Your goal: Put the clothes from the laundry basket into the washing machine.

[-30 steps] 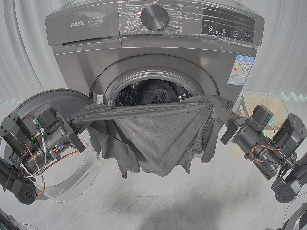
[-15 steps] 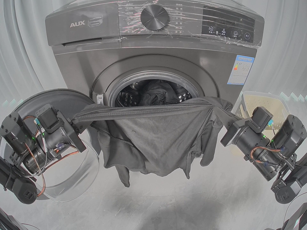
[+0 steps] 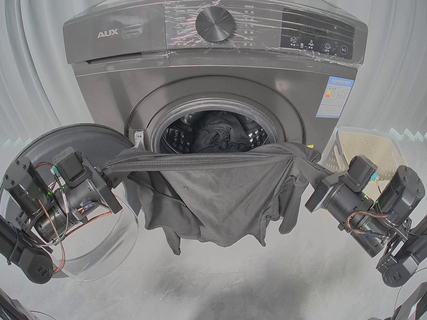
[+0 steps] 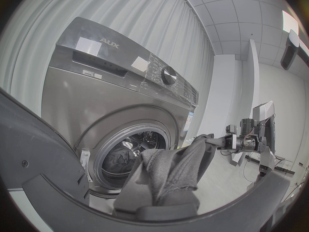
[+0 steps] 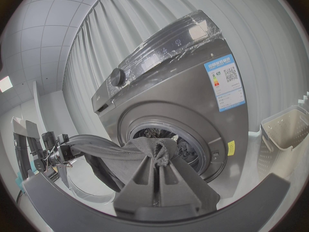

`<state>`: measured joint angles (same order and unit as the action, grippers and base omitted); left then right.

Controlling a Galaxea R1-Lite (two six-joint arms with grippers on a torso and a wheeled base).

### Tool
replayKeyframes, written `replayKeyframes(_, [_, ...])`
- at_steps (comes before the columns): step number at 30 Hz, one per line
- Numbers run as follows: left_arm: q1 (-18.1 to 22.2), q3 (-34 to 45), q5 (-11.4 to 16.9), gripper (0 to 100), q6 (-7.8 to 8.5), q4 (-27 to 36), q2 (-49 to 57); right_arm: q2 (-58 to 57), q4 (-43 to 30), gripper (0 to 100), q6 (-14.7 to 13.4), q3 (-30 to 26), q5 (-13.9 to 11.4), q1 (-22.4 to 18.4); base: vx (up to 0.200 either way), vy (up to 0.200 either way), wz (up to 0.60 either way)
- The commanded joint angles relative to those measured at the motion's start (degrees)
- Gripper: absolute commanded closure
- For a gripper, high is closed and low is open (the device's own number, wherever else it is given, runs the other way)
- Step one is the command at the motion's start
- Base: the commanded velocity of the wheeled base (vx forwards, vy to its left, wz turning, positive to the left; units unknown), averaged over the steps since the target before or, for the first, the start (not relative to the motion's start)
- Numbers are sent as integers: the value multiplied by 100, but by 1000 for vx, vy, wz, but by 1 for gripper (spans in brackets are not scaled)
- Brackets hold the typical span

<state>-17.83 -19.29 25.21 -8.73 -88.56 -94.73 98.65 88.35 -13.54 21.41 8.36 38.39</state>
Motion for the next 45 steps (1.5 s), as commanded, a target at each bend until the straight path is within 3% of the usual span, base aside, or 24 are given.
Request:
replayKeyframes(1, [-45,-58,-7,100,-15,-3,-19,137,7,0,-17,-154,7,55,0,0,0])
replayKeyframes(4, [-71,-146,-7,100,-15,-3,-89,155,-2,0,-69,-172,7,81,0,0,0])
replayKeyframes(9, [-168,-409,-253,100,3,-3,-423,568,-2,0,-43,-1077,-36,441,0,0,0])
replayKeyframes(12, [-212,-409,-289,100,3,-3,-432,832,-2,0,-43,-1402,-186,477,0,0,0])
replayKeyframes(16, [-317,-409,-297,100,-6,-3,-432,999,-2,0,-52,-1411,-397,696,0,0,0])
replayKeyframes(19, [-431,-401,-368,100,3,-3,-432,1130,-2,0,-26,-1218,-406,723,0,0,0])
replayKeyframes(28, [-713,-418,-429,100,3,-3,-432,1939,-2,0,27,101,-529,688,0,0,0])
replayKeyframes(35, [-871,-506,-552,100,12,-3,-502,2431,-2,0,335,610,-555,661,0,0,0])
replayKeyframes(45, [-880,-585,-552,100,20,-3,-502,3020,-2,0,370,936,-599,679,0,0,0])
